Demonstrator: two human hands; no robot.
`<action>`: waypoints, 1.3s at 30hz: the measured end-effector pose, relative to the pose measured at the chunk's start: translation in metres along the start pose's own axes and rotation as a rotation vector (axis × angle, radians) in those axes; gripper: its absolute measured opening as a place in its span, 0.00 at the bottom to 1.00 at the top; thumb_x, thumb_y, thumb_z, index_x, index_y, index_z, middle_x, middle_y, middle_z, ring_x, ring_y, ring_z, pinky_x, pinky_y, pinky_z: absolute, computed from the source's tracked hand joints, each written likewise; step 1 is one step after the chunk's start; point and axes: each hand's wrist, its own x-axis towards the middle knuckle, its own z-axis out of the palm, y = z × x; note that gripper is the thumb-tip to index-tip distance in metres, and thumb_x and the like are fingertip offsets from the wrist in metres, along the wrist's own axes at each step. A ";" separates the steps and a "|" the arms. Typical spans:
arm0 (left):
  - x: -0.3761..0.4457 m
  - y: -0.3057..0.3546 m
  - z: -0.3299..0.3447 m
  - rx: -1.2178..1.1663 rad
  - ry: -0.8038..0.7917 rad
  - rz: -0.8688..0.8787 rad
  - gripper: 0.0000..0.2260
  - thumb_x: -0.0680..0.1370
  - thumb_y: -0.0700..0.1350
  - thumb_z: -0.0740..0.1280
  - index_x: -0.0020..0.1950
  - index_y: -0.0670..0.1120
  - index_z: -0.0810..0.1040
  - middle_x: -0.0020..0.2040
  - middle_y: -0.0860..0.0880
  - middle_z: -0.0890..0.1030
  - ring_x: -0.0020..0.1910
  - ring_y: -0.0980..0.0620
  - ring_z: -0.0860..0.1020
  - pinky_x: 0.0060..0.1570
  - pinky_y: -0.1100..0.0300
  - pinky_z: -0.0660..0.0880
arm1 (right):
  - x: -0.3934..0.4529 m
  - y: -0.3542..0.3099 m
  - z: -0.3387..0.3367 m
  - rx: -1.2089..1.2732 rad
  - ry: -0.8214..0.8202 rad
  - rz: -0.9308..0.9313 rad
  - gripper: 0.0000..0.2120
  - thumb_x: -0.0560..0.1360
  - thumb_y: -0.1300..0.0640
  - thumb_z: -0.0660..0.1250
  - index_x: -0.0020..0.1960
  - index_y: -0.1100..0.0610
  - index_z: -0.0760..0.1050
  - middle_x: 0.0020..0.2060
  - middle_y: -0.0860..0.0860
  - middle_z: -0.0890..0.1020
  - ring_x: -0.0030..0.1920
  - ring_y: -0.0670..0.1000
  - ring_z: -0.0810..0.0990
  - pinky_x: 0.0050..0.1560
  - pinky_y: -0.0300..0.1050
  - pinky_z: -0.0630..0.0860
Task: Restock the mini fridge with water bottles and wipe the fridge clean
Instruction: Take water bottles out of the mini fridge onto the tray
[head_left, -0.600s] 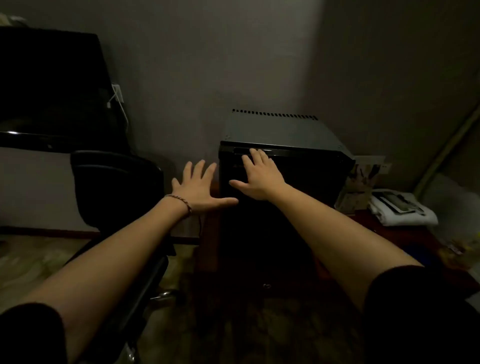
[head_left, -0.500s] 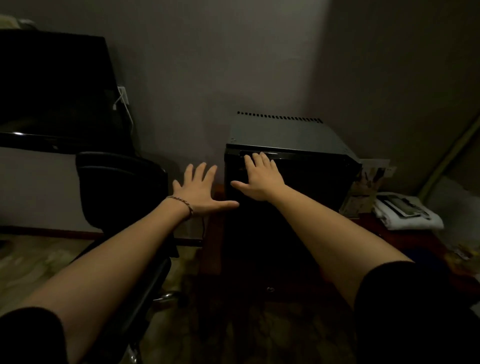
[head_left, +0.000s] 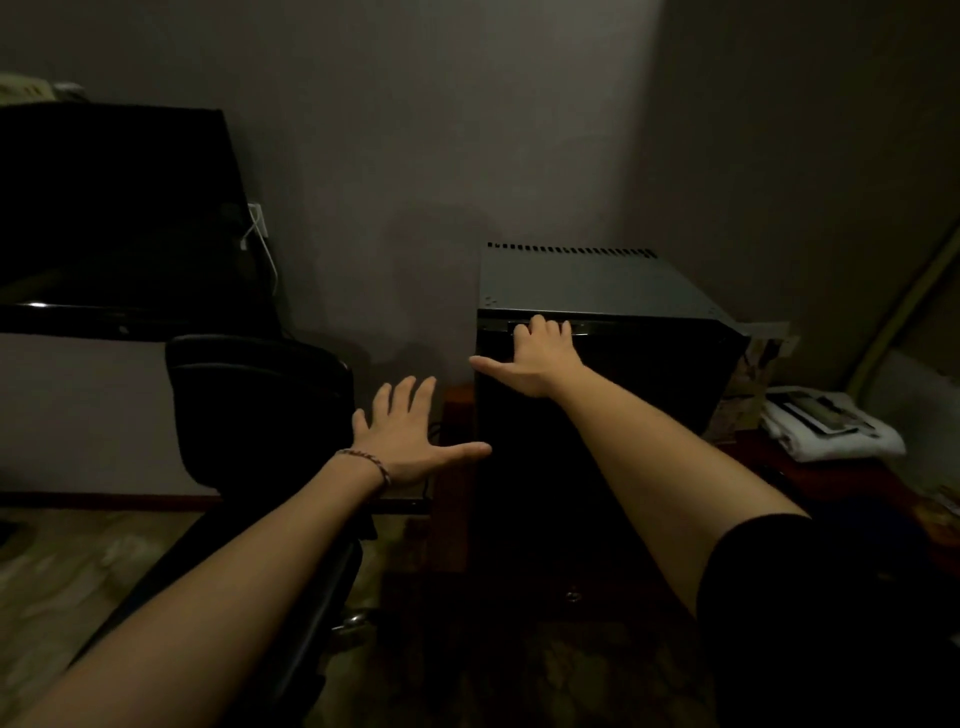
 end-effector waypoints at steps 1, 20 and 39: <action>0.000 0.000 0.000 0.001 -0.002 0.011 0.58 0.58 0.85 0.53 0.80 0.57 0.38 0.81 0.53 0.39 0.79 0.45 0.38 0.75 0.36 0.44 | -0.002 -0.002 0.002 0.026 0.022 0.016 0.49 0.71 0.21 0.50 0.76 0.59 0.64 0.74 0.61 0.64 0.76 0.62 0.59 0.77 0.63 0.49; -0.069 0.104 0.045 0.004 -0.147 0.088 0.61 0.56 0.85 0.56 0.80 0.57 0.40 0.81 0.53 0.40 0.80 0.45 0.42 0.75 0.36 0.48 | -0.260 0.117 -0.027 0.125 0.205 -0.062 0.25 0.73 0.27 0.58 0.37 0.48 0.63 0.39 0.44 0.68 0.44 0.46 0.70 0.40 0.41 0.70; -0.118 0.268 0.111 0.064 -0.122 0.100 0.62 0.54 0.85 0.58 0.80 0.57 0.40 0.81 0.53 0.40 0.80 0.44 0.41 0.75 0.34 0.47 | -0.351 0.259 -0.023 -0.279 0.051 0.343 0.47 0.76 0.28 0.49 0.81 0.61 0.47 0.77 0.67 0.56 0.76 0.67 0.56 0.77 0.62 0.52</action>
